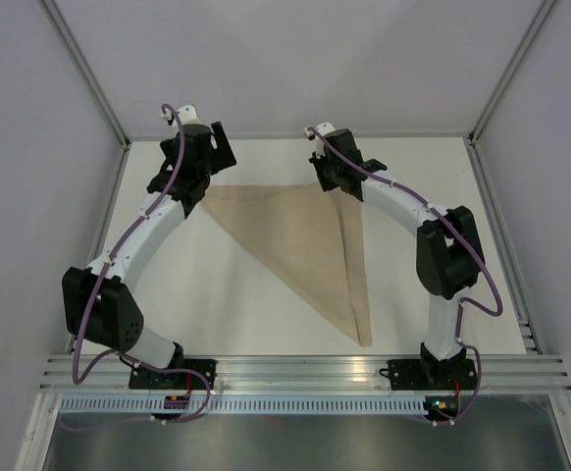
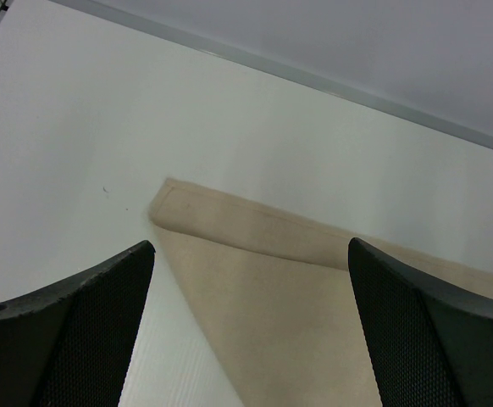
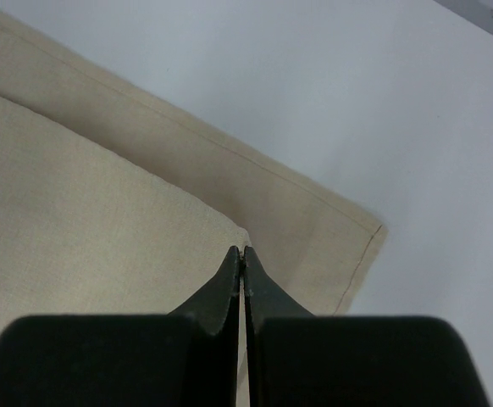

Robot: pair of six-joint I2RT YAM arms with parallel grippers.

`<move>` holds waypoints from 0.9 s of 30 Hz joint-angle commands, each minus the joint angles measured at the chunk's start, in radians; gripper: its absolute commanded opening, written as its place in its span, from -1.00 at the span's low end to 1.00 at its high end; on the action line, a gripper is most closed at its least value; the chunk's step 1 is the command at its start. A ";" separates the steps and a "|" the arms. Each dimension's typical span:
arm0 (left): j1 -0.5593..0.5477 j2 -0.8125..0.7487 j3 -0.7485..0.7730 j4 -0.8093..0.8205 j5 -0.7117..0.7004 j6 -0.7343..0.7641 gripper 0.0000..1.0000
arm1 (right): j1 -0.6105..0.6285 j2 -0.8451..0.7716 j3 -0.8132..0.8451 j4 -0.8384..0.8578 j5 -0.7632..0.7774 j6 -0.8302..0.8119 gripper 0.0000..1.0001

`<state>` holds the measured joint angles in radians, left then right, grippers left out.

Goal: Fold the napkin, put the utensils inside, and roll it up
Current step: Fold the napkin at the center of the board.

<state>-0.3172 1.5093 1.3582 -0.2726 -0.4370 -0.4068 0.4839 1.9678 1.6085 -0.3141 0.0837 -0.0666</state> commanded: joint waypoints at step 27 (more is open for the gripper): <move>0.018 0.089 0.027 0.069 0.041 -0.041 0.99 | -0.111 0.026 0.005 0.061 -0.015 0.021 -0.99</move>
<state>-0.3084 1.5879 1.3582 -0.2485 -0.4084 -0.4118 0.3901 1.9820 1.6085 -0.2909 0.0650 -0.0563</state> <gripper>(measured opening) 0.994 0.010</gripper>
